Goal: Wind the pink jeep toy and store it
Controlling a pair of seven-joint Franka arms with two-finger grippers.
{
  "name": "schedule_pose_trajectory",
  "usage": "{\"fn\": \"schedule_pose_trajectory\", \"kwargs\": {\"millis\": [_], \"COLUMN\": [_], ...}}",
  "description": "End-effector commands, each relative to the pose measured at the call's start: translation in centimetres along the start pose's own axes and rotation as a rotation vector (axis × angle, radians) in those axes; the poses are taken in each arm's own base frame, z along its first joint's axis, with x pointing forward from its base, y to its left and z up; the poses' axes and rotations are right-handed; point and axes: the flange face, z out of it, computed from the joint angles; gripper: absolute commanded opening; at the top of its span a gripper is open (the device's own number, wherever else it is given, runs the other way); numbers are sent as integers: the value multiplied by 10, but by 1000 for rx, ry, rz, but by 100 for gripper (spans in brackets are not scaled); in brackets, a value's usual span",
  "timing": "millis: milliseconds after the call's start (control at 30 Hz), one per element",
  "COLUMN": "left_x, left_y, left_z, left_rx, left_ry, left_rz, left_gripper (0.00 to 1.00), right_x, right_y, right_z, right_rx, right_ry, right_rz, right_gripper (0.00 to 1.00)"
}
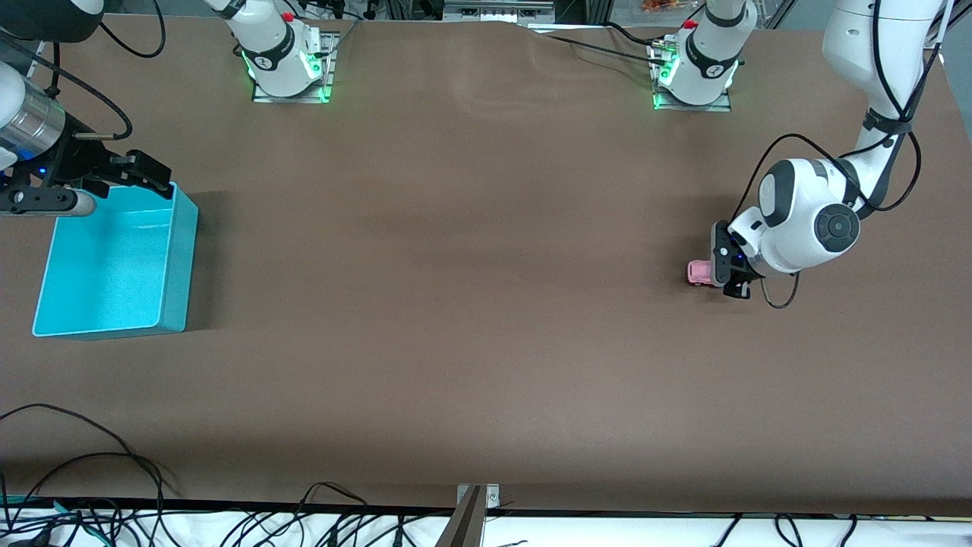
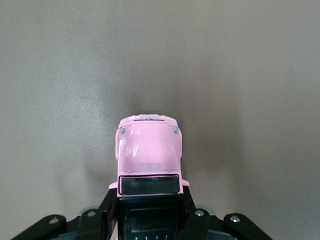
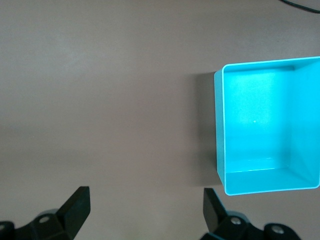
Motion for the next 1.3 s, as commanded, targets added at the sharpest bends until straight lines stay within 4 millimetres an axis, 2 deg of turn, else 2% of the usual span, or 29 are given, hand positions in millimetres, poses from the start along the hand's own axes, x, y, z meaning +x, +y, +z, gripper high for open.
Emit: {"fn": "schedule_pose_trajectory", "kwargs": {"millis": [0,400,534,701,1068,1268], "left_x": [1,-2,-17,-22,-67,-96], "left_y": [0,2,5,8,7,5], "left_z": [-2,14,27,38,57,58], "left_rx": [8,-14,-37,-60,-74,-60], "left_ry": [24,35,43,47,70,80], "left_rz": [7,-6,-32,-41,-15,1], "left_gripper": [1,4,5,5,5,4], "right_x": [4,4,4,4,4,4], "right_y": [2,1,1,2,2,1], "right_z": [-6,-6,-6,-6,-6,-6], "right_rx": [9,7,7,7,9,9], "right_ry": [8,8,8,8,8,8], "right_rz": [2,1,1,2,2,1], "right_gripper": [100,100,100,100,100,100]}}
